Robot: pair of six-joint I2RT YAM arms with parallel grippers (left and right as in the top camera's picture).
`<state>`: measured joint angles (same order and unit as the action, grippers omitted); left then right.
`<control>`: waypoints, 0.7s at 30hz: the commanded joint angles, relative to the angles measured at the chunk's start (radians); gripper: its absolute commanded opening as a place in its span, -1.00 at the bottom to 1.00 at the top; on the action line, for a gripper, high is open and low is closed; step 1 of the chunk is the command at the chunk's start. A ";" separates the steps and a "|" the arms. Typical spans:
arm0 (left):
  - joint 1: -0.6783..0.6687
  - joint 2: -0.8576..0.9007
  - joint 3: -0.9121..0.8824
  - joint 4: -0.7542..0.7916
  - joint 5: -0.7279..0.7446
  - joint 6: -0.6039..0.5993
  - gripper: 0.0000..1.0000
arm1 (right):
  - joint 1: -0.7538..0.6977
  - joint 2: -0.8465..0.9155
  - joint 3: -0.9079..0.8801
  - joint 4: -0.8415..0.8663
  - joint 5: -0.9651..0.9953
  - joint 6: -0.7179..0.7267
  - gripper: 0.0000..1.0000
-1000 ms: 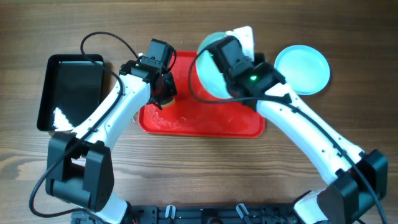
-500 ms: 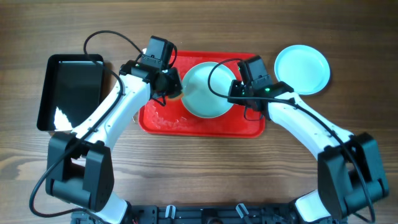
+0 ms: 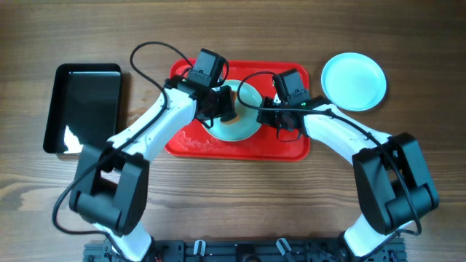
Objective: Clean dirty plates on tray and stack at the side
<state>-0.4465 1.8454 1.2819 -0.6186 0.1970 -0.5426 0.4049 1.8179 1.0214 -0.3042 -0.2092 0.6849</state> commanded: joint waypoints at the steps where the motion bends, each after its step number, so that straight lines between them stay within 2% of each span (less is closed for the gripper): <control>1: -0.023 0.056 -0.003 0.035 0.016 -0.043 -0.92 | 0.002 0.010 -0.001 0.009 -0.016 0.032 -0.91; 14: -0.080 0.127 -0.003 0.045 0.016 -0.072 -0.92 | 0.002 0.010 -0.001 -0.030 0.136 0.051 -0.91; 17: -0.079 0.127 -0.003 0.007 0.013 -0.027 -0.92 | 0.002 0.016 -0.001 -0.059 0.188 0.047 -0.91; 21: -0.079 0.127 -0.003 -0.041 -0.100 -0.008 -0.92 | 0.002 0.032 -0.001 -0.068 0.187 0.048 -0.92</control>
<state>-0.5228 1.9602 1.2819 -0.6308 0.1883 -0.5800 0.4049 1.8221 1.0214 -0.3637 -0.0692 0.7151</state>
